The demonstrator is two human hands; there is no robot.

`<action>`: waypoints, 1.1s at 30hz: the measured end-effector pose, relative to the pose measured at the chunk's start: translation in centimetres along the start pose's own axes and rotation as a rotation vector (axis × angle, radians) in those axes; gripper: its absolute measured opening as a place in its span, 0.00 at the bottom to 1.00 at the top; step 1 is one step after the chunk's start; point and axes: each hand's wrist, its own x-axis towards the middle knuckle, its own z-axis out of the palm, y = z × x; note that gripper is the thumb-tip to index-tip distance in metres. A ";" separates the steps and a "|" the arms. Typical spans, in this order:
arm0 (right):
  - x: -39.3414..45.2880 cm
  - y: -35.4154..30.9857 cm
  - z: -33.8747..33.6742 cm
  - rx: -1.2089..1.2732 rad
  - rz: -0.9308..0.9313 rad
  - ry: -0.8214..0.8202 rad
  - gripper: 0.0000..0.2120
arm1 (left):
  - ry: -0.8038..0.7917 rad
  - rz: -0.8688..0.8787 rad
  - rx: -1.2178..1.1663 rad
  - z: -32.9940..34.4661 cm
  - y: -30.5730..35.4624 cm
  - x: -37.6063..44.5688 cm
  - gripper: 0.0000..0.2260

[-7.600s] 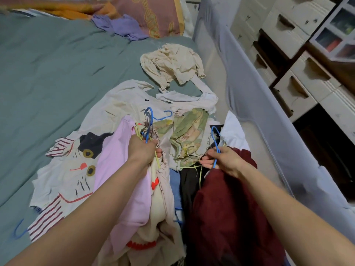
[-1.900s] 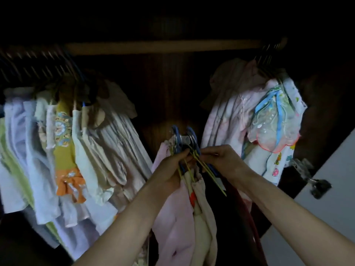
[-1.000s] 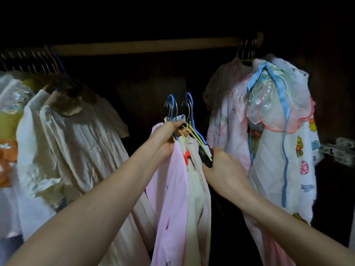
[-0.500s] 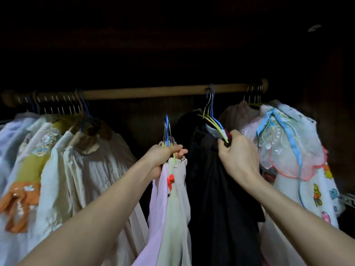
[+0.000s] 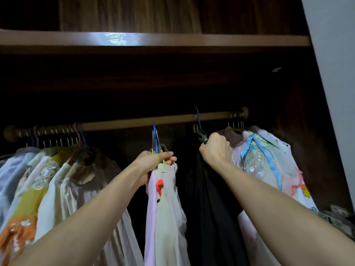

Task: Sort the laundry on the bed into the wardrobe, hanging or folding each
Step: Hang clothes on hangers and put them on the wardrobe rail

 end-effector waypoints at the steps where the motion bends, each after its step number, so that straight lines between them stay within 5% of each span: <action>1: 0.1 0.1 0.2 -0.014 0.010 -0.010 0.10 | 0.003 -0.005 0.018 -0.2 -0.1 0.0 0.13; 7: 0.0 1.1 0.2 -0.237 -0.052 -0.082 0.19 | 0.016 -0.007 -0.001 -1.4 -1.1 0.2 0.11; 9: -0.9 1.5 0.1 -0.405 -0.278 0.071 0.21 | 0.017 0.010 -0.053 -1.9 -1.7 0.6 0.11; 11: -3.1 1.2 0.0 -0.199 -0.560 0.216 0.17 | 0.028 0.030 -0.119 -2.2 -2.4 0.9 0.11; 14: -7.7 -0.9 -1.4 0.324 -0.438 -0.249 0.16 | 0.067 0.079 -0.139 -2.1 -3.4 1.3 0.10; 16: -9.7 -1.8 -1.5 0.331 -0.267 -0.572 0.21 | 0.070 0.074 -0.115 -1.7 -4.1 1.4 0.07; 19: -11.4 -2.4 -1.0 0.149 -0.204 -0.725 0.24 | 0.024 0.061 -0.097 -0.8 -4.7 0.9 0.15; 24: -14.7 -2.5 0.7 -0.102 -0.224 -0.417 0.19 | 0.009 0.036 -0.045 -0.4 -4.7 0.9 0.13; 33: -13.2 -5.7 0.7 0.235 -0.347 -0.075 0.15 | -0.017 0.155 -0.018 -1.5 0.7 1.0 0.09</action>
